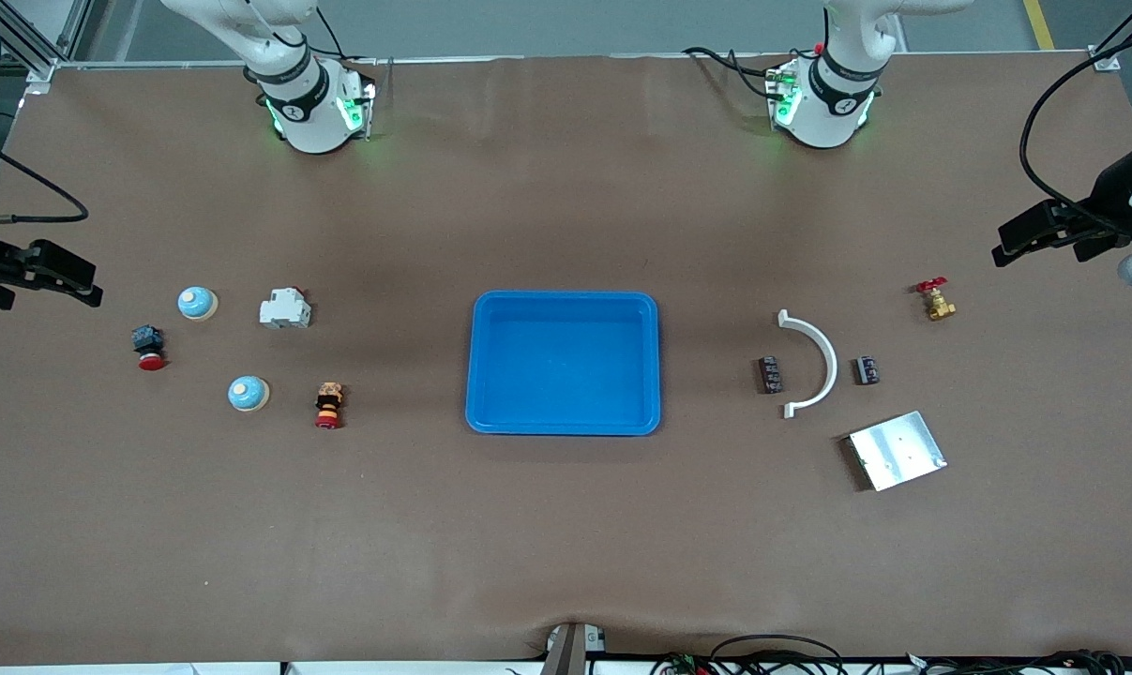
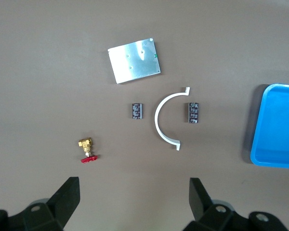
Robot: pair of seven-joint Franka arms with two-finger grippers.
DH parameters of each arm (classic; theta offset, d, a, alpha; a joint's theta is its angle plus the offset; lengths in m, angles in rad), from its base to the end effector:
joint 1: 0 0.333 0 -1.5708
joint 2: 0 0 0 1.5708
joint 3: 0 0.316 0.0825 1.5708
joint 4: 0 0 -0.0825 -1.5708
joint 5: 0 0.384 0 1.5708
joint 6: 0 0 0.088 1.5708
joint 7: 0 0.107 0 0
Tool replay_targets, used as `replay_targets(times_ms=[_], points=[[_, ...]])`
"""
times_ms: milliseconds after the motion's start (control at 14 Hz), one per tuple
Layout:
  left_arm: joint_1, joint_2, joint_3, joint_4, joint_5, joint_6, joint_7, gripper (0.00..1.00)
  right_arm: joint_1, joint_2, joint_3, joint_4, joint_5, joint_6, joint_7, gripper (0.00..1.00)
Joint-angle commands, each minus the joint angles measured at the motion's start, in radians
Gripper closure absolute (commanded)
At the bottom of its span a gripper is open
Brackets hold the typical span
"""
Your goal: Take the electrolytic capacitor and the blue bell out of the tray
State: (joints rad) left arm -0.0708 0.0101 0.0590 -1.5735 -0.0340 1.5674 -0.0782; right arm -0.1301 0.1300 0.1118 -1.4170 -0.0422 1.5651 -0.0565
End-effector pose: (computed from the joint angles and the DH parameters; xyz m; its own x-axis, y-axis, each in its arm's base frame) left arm 0.5569 -0.0104 0.6174 0.9976 0.0662 -0.0187 0.0668 -0.9973 0.0320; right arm 0.5941 -0.0202 0.6223 0.9992 0.0367 0.0173 0.0362 -0.9989 0.0287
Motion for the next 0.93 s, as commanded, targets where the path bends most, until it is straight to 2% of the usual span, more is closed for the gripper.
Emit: replay_targets(times_ms=[0,285,855], points=[[0.005,0.004,-0.004,0.013,0.011,-0.017,0.015,0.0,0.004,-0.046,0.0,-0.023,0.004,-0.019,0.011,0.0],[0.003,0.004,-0.004,0.013,0.012,-0.017,0.015,0.0,0.079,-0.056,-0.06,-0.028,0.004,-0.02,0.011,0.0],[0.0,0.004,-0.002,0.015,0.02,-0.013,0.014,0.0,0.095,-0.058,-0.092,-0.027,0.004,-0.02,0.011,0.0]])
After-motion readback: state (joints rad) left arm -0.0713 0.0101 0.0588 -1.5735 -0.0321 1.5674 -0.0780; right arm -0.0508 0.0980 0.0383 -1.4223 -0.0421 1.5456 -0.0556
